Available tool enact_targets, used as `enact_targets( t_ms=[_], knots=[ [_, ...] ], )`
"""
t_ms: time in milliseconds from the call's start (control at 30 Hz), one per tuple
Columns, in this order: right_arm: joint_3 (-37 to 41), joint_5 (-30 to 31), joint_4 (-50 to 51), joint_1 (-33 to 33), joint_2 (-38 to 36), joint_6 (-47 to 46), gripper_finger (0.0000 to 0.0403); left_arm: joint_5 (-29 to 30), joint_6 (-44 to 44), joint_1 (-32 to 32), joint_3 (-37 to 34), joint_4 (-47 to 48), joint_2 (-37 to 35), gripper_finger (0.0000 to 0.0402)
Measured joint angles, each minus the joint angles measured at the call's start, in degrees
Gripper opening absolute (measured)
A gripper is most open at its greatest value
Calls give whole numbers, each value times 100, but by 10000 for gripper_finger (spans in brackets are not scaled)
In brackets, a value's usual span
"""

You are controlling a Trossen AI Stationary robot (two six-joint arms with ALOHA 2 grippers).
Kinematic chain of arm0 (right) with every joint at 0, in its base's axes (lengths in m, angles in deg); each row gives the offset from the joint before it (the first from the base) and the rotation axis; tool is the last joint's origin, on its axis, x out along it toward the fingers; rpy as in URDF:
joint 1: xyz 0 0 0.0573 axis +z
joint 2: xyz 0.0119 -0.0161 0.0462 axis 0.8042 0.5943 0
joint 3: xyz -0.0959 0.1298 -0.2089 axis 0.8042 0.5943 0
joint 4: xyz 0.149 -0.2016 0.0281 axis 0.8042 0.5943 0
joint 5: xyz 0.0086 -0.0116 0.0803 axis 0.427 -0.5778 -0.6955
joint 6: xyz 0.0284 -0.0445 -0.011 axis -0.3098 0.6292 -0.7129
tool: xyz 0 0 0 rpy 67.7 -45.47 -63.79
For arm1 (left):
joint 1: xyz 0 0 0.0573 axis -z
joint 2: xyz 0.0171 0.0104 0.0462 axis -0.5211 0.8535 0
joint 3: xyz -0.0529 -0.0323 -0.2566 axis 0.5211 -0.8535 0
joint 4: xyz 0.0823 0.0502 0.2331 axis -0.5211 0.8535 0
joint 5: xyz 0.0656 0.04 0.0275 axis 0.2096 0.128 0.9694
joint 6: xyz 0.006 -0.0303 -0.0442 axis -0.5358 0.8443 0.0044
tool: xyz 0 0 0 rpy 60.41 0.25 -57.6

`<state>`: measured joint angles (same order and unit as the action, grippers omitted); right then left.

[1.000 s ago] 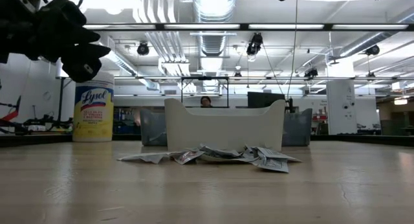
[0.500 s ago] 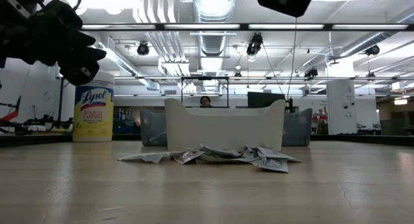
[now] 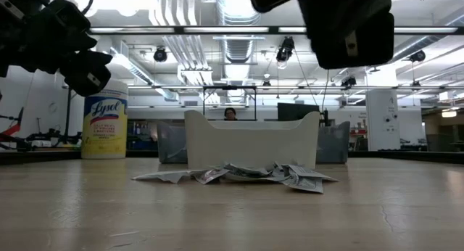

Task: Pick & Place First Aid Supplies
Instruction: Put the ointment pack into the white bin

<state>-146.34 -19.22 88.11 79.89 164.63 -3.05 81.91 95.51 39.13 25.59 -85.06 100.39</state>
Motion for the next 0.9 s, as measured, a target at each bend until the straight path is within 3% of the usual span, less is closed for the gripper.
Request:
enact_targets(
  t_ms=[300,500,900],
  knots=[
    [-25,219,-71,97,382,-2090,94,-328,-7,0,-44,104,-1,126],
    [-20,1688,38,257,346,-3718,112,-362,-9,-1,-44,118,-28,126],
    [-18,1748,398,253,341,-5400,111,-362,-11,-1,-44,122,-31,126]
  ],
)
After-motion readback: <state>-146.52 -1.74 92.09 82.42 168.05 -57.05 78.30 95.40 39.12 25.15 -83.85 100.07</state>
